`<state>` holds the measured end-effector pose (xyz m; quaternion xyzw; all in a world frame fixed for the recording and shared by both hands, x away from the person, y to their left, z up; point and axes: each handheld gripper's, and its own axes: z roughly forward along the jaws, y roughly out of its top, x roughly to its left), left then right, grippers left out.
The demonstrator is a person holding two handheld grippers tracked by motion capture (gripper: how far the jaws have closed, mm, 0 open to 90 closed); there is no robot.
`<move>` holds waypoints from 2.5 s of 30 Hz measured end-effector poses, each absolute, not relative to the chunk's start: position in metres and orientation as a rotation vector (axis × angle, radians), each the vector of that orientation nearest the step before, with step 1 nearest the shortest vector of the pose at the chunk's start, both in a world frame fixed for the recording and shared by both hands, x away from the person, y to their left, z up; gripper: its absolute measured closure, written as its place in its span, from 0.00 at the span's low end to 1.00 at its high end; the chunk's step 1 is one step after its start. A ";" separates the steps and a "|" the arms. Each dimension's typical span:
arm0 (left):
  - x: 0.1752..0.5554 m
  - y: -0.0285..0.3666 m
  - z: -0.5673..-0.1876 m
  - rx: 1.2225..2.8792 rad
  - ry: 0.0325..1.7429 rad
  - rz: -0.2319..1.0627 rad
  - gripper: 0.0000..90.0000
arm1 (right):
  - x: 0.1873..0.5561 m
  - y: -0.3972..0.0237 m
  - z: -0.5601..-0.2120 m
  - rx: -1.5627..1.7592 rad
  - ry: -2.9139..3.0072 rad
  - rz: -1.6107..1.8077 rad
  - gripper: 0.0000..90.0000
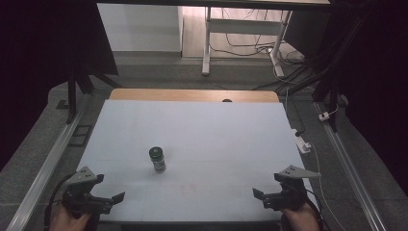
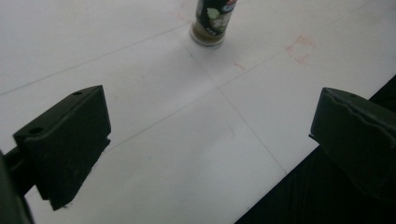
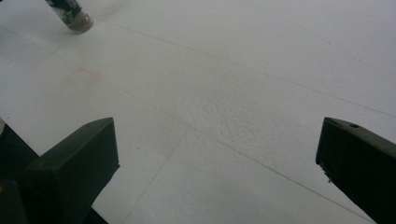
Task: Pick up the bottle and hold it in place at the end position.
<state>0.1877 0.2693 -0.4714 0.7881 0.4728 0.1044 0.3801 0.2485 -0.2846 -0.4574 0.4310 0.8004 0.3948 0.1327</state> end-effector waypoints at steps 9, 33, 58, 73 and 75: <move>0.201 0.262 -0.471 2.007 1.124 0.230 0.00 | 0.249 -0.286 -0.458 1.251 2.327 1.152 0.00; 0.246 0.236 -0.485 2.025 1.065 0.179 0.00 | 0.249 -0.285 -0.458 1.252 2.329 1.149 0.00; 0.293 0.211 -0.499 2.107 0.992 0.178 0.00 | 0.249 -0.284 -0.458 1.240 2.340 1.131 0.00; 0.313 0.202 -0.514 2.117 0.958 0.160 0.07 | 0.249 -0.283 -0.458 1.227 2.345 1.132 0.00; 0.314 0.202 -0.514 2.130 0.942 0.170 0.13 | 0.249 -0.283 -0.458 1.225 2.345 1.131 0.00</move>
